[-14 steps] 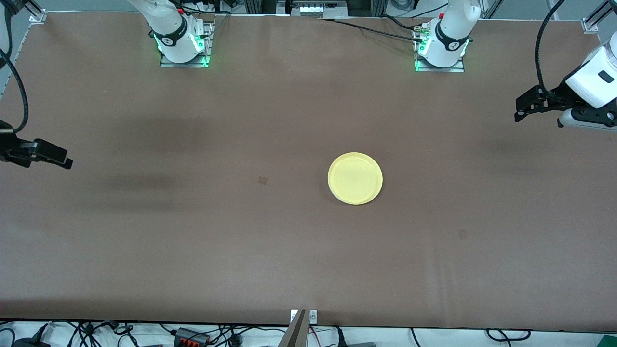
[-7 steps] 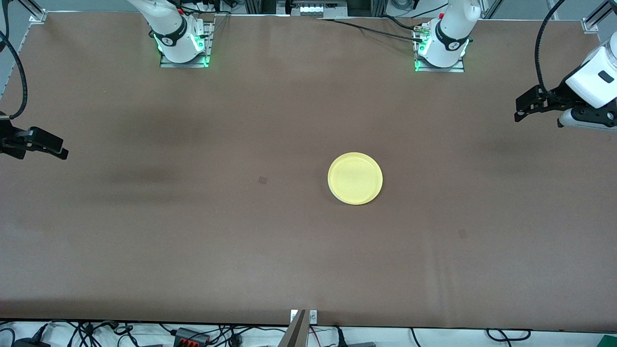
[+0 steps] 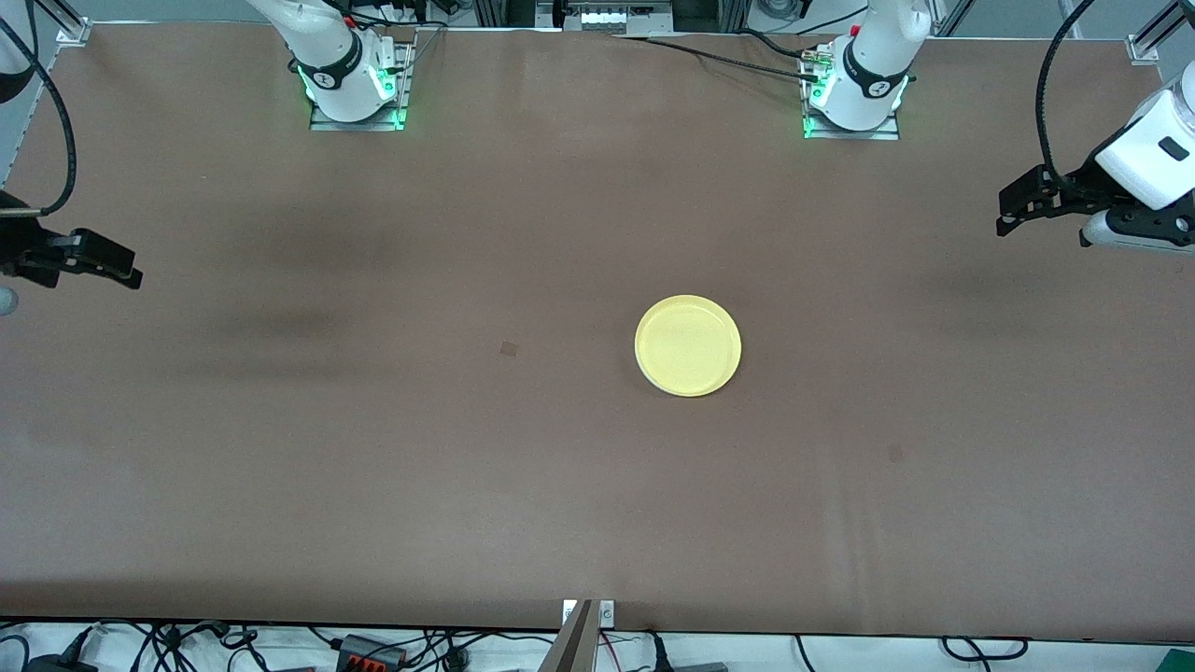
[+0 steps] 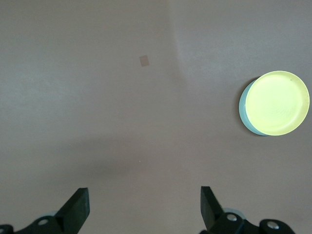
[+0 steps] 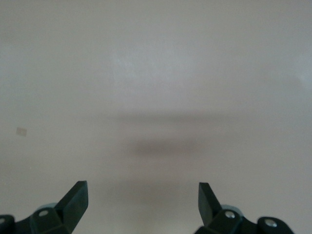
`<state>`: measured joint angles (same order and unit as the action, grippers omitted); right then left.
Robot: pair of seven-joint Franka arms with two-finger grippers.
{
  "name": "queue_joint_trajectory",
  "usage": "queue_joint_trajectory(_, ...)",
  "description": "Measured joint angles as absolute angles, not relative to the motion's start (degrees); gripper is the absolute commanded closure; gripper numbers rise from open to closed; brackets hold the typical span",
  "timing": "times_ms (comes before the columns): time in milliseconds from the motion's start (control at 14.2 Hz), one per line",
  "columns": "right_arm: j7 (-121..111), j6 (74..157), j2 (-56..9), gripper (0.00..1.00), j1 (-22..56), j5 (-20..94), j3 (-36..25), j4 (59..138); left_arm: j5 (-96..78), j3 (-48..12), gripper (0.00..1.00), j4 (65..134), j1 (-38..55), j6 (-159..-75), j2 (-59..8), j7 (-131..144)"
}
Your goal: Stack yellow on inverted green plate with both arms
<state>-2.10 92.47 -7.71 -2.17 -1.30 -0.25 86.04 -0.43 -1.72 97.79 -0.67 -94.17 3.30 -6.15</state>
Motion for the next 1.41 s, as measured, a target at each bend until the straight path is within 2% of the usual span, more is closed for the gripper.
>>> queue_joint_trajectory(422,-1.63,96.38,3.25,0.00,-2.21,-1.30,-0.25,100.86,-0.43,-1.72,0.00,97.79,-0.67,-94.17,3.30,-6.15)
queue_joint_trajectory(1406,-1.62,97.06,7.21,0.00,-2.22,-1.30,-0.22,105.36,-0.43,-1.72,0.00,97.78,-0.67,-94.17,3.30,-6.15)
